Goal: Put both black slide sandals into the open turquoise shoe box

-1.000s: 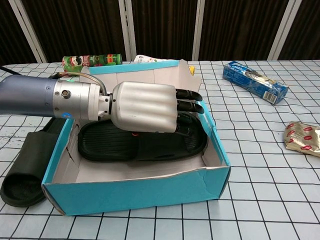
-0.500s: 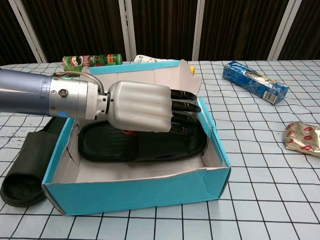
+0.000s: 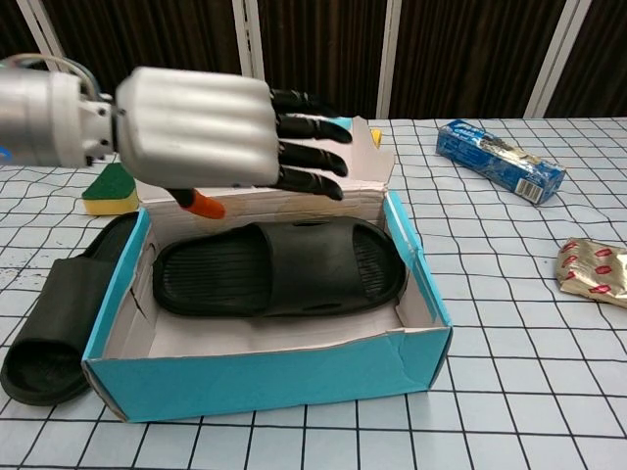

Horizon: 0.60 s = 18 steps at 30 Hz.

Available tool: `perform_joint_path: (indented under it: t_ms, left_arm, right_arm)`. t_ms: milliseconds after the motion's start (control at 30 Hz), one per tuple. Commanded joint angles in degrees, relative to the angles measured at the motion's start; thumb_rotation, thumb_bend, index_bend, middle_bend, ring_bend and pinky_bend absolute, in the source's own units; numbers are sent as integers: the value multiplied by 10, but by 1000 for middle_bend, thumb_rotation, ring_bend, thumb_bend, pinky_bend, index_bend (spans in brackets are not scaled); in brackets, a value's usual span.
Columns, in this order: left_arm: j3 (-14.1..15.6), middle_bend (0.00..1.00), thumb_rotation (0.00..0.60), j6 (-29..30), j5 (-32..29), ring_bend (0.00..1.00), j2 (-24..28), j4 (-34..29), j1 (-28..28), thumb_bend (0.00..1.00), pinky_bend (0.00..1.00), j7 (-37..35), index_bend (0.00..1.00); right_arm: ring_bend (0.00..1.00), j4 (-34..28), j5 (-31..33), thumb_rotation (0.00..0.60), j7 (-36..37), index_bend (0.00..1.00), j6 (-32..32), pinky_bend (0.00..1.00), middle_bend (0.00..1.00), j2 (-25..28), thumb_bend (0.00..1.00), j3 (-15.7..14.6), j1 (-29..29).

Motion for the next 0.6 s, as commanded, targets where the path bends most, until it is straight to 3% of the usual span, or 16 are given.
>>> perform_joint_path:
  t_ms: [33,200,333,433,600]
  left_arm:
    - [-7,125,600,86,-26,0,66,-75,60,268,48,-33,131]
    - [-10,267,600,221,-110,5,84,-164,179,267,48,-114,162]
    - [13,273,600,279,-190,5,86,-204,276,256,48,-111,164]
    - [36,272,600,292,-232,5,78,-211,331,228,48,-152,165]
    - [51,262,600,290,-250,5,60,-170,379,207,48,-203,165]
  right_arm:
    - [158,-2,0,600,0,130,1,72,77,1,291,0,-1]
    - [158,-4,-4,600,5,130,5,71,77,4,291,-1,-3]
    - [158,-4,-6,600,12,130,8,72,77,6,291,-1,-5]
    - [158,-4,-9,600,15,130,9,72,77,7,291,-1,-6]
    - [157,-6,-13,600,14,130,9,72,77,8,291,-3,-6]
